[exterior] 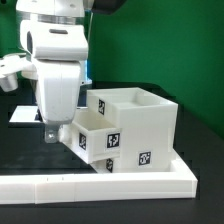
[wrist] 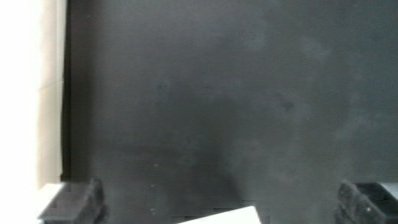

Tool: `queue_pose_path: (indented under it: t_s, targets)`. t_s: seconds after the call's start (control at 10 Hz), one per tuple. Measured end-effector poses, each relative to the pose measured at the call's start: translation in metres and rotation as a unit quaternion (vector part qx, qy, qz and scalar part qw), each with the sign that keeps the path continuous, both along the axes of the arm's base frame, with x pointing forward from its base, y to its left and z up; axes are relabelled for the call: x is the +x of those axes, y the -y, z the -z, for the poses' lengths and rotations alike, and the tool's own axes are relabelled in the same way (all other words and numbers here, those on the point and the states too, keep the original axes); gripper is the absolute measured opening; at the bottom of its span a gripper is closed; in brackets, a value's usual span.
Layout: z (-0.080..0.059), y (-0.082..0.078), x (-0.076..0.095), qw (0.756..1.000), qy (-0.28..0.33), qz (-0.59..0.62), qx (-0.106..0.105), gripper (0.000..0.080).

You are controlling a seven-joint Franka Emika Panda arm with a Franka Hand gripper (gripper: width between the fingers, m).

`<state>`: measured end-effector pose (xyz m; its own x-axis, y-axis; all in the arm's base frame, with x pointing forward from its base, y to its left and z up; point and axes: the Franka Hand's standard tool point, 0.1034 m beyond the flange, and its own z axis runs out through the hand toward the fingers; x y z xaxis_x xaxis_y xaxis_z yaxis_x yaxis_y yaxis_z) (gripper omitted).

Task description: Assemble drawer

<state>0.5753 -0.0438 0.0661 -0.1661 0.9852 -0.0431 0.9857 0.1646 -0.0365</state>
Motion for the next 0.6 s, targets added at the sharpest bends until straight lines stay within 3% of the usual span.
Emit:
queue_pose_path:
  t_s: [0.3,0.4,0.6]
  targets:
    - [0.001,0.002,0.000,1.000,-0.001,-0.005,0.000,0.0649]
    - [0.002,0.010,0.001,0.997,-0.004,-0.079,0.003,0.0649]
    - [0.004,0.014,0.001,0.993,-0.007,-0.114,0.003,0.0649]
